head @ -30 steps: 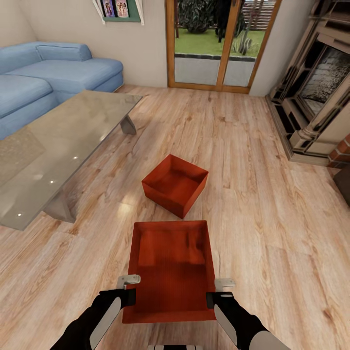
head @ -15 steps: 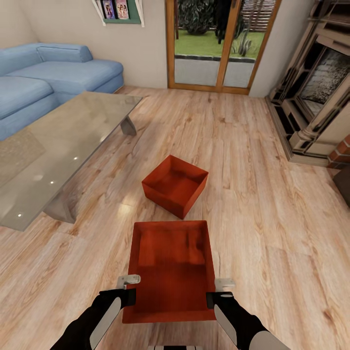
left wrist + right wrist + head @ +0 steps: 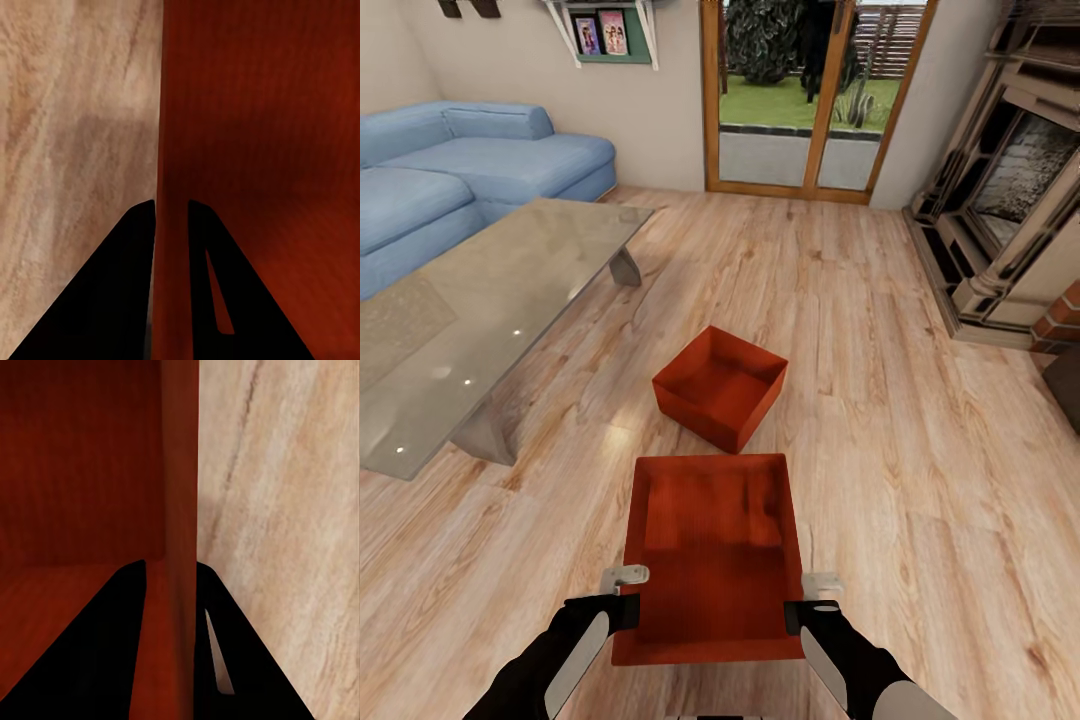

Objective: Move the two storage containers from the living room to the garage. In the garage, place one container on the floor and stack the other container on top of it (either order is fine).

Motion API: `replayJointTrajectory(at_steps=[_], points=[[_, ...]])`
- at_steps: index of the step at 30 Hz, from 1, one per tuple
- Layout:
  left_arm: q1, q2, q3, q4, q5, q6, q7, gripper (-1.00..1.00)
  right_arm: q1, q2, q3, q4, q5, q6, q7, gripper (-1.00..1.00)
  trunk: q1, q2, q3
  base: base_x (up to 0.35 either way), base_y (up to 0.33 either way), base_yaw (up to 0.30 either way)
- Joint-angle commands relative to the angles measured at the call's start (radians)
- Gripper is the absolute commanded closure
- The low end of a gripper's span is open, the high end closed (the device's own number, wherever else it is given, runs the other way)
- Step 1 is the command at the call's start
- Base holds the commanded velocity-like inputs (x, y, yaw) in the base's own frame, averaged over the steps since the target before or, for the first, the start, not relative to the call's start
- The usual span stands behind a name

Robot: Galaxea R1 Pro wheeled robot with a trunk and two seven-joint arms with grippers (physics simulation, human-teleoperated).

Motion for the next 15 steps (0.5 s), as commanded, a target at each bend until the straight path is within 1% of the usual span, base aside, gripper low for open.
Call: replayJointTrajectory(at_steps=[1,15], points=[[-0.001,0.002,-0.004,-0.002,0.013,0.002,0.012,1.0,-0.001,-0.002,-0.003,-0.002,0.009,0.007,-0.005,1.0,0.0,0.0,0.001,0.0,0.0,0.0],[-0.001,0.002,-0.004,-0.002,0.013,0.002,0.012,1.0,-0.001,-0.002,-0.003,-0.002,0.009,0.007,-0.005,1.0,0.0,0.0,0.023,0.0,0.0,0.0]])
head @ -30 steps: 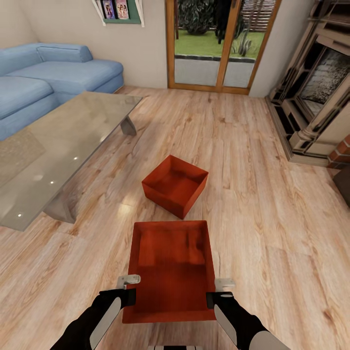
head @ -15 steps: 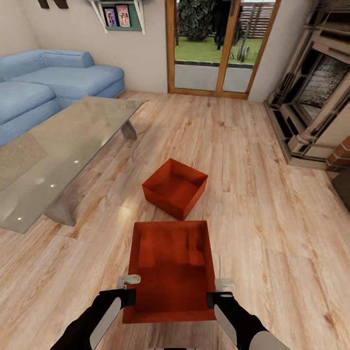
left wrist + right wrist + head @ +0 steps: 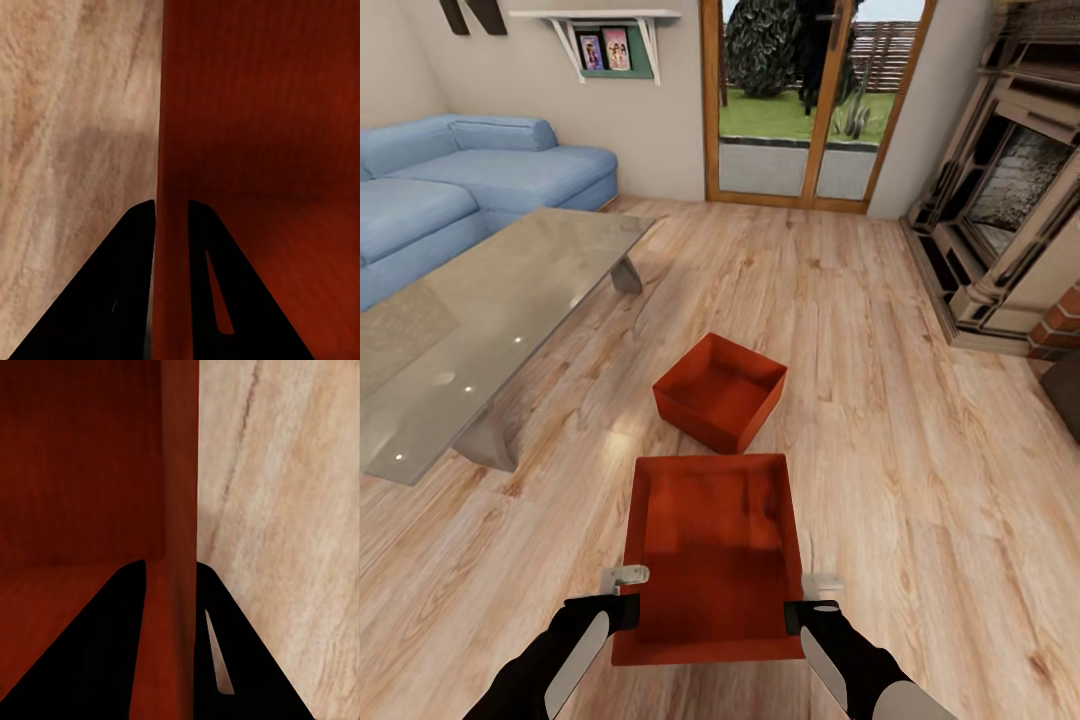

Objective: Move the two storage containers from the living room to the garage. In the garage, place one container on the floor and stack the other container on top of it (either order is fine).

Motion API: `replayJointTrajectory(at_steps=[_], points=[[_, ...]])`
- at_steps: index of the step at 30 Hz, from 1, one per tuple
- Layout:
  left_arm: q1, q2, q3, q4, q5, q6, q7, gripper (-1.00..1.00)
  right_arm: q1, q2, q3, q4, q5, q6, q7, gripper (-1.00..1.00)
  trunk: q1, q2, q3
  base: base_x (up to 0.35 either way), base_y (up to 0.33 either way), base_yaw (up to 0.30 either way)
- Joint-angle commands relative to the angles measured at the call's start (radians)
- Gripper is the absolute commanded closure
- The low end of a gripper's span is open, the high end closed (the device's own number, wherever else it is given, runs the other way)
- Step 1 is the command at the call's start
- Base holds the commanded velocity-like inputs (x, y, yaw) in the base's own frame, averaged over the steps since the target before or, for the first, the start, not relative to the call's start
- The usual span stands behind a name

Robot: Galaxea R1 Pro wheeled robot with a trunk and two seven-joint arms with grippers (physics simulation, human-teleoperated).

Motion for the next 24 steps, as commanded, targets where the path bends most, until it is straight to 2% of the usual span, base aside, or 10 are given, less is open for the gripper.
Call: replayJointTrajectory(at_steps=[1,17,19,24], points=[[-0.001,0.002,-0.004,-0.002,0.013,0.002,0.012,1.0,-0.001,-0.002,-0.002,-0.002,0.008,0.007,-0.005,1.0,0.0,0.0,0.001,0.0,0.0,0.0],[-0.001,0.002,-0.004,-0.002,0.013,0.002,0.012,1.0,-0.001,-0.002,-0.002,-0.002,0.008,0.007,-0.005,1.0,0.0,0.0,0.026,0.0,0.0,0.0],[-0.001,0.002,-0.004,-0.002,0.013,0.002,0.012,1.0,-0.001,-0.002,-0.002,-0.002,0.008,0.007,-0.005,1.0,-0.008,0.014,0.036,0.0,0.0,0.0],[-0.001,0.002,-0.004,-0.002,0.013,0.002,0.012,1.0,-0.001,-0.002,-0.002,-0.002,0.008,0.007,-0.005,1.0,-0.008,0.014,0.044,0.0,0.0,0.0]])
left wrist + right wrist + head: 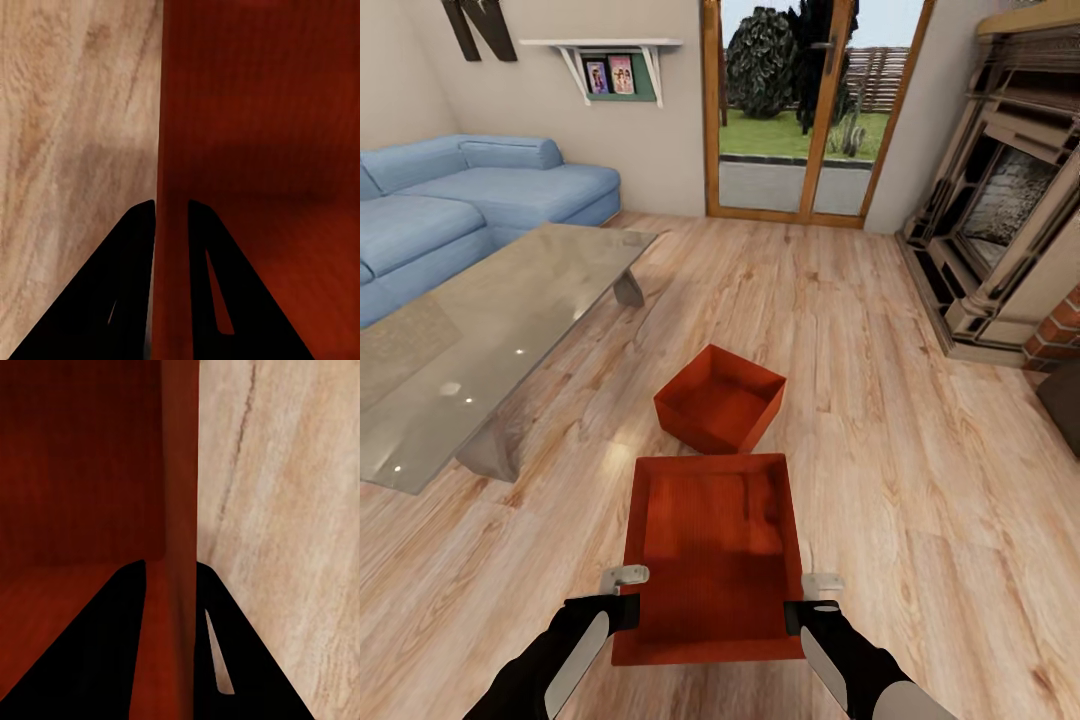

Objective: Move the two storage containers from the living room to the garage. In the garage, place one container on the floor and stack the other container on top of it (either order is fine).

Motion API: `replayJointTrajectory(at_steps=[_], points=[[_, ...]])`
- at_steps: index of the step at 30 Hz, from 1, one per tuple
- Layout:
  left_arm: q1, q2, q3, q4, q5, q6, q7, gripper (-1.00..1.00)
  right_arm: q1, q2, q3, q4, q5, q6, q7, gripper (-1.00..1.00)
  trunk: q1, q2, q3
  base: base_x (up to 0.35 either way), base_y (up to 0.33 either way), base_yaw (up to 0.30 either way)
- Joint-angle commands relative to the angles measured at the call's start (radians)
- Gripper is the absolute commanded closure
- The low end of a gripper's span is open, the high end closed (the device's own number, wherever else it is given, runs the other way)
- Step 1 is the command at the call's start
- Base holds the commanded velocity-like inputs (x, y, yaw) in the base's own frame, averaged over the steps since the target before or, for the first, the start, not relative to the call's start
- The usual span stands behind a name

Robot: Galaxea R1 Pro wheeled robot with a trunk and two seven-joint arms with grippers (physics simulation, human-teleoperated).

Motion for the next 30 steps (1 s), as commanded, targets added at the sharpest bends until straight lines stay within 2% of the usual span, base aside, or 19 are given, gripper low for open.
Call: replayJointTrajectory(at_steps=[1,30], points=[[-0.001,0.002,-0.004,-0.002,0.013,0.002,0.012,1.0,-0.001,-0.002,-0.002,-0.002,0.008,0.007,-0.005,1.0,0.0,0.0,0.001,0.0,0.0,0.0],[-0.001,0.002,-0.004,-0.003,0.013,0.002,0.012,1.0,-0.001,-0.002,-0.002,-0.002,0.008,0.007,-0.005,1.0,0.0,0.0,0.047,0.0,0.0,0.0]])
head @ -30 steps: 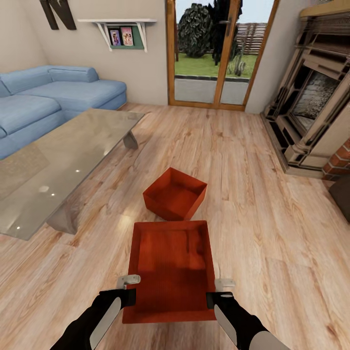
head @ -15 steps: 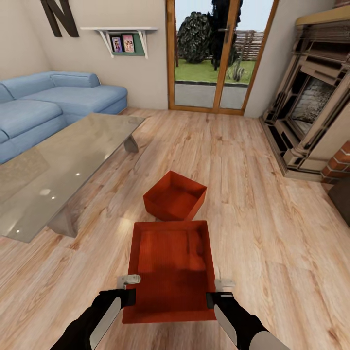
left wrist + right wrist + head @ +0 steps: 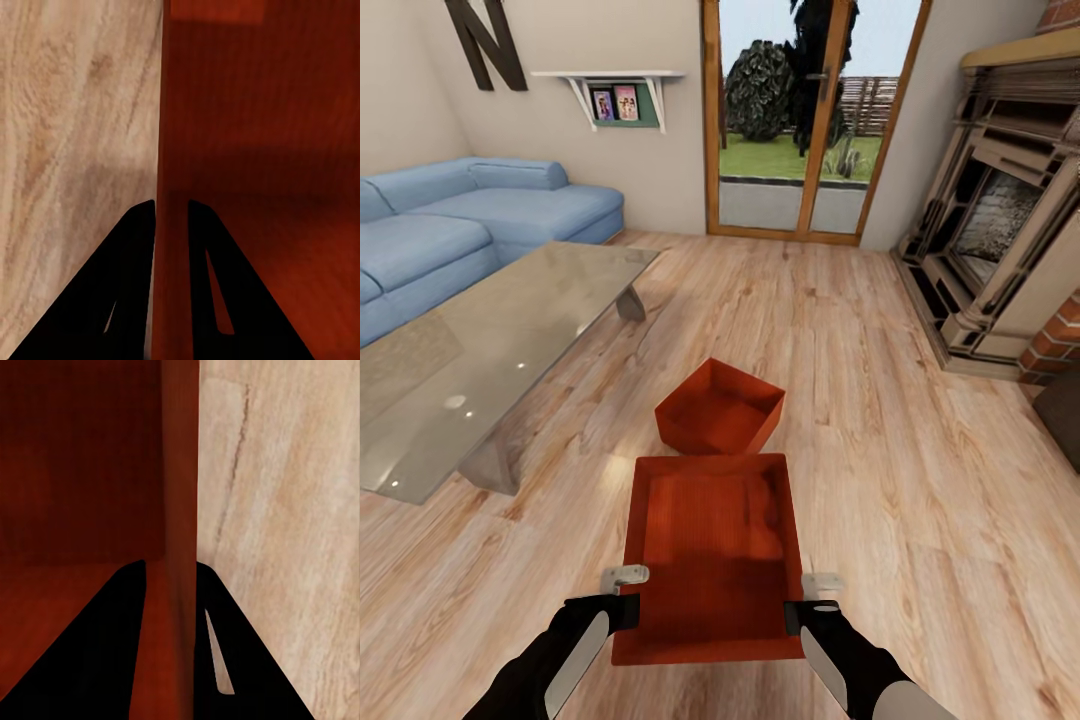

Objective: Move the two storage containers from the living room to the garage. In the garage, place one container on the floor and stack the other container on top of it (either order is fine).

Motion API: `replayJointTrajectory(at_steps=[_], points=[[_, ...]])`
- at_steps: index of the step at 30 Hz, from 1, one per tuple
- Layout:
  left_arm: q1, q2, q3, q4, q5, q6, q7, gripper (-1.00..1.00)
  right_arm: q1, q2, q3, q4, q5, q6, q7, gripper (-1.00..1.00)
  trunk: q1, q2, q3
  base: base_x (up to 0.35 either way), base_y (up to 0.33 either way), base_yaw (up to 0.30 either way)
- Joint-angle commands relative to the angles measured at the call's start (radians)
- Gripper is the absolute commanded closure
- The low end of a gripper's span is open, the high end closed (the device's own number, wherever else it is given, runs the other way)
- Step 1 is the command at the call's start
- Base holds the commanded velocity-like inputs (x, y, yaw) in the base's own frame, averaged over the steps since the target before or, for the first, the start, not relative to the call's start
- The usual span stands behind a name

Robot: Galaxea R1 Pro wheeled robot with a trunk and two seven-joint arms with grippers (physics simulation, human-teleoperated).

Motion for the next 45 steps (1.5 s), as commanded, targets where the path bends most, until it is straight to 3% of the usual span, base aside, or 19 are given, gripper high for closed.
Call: replayJointTrajectory(at_steps=[1,34,45], points=[[-0.001,0.002,-0.005,-0.002,0.014,0.002,0.012,1.0,-0.001,-0.002,-0.003,-0.002,0.009,0.007,-0.005,1.0,0.0,0.0,0.001,0.0,0.0,0.0],[-0.001,0.002,-0.005,-0.002,0.014,0.002,0.012,1.0,-0.001,-0.002,-0.003,-0.002,0.009,0.007,-0.005,1.0,0.0,0.0,0.053,0.0,0.0,0.0],[-0.001,0.002,-0.004,-0.002,0.014,0.002,0.012,1.0,-0.001,-0.002,-0.003,-0.002,0.009,0.007,-0.005,1.0,0.0,0.0,0.058,0.0,0.0,0.0]])
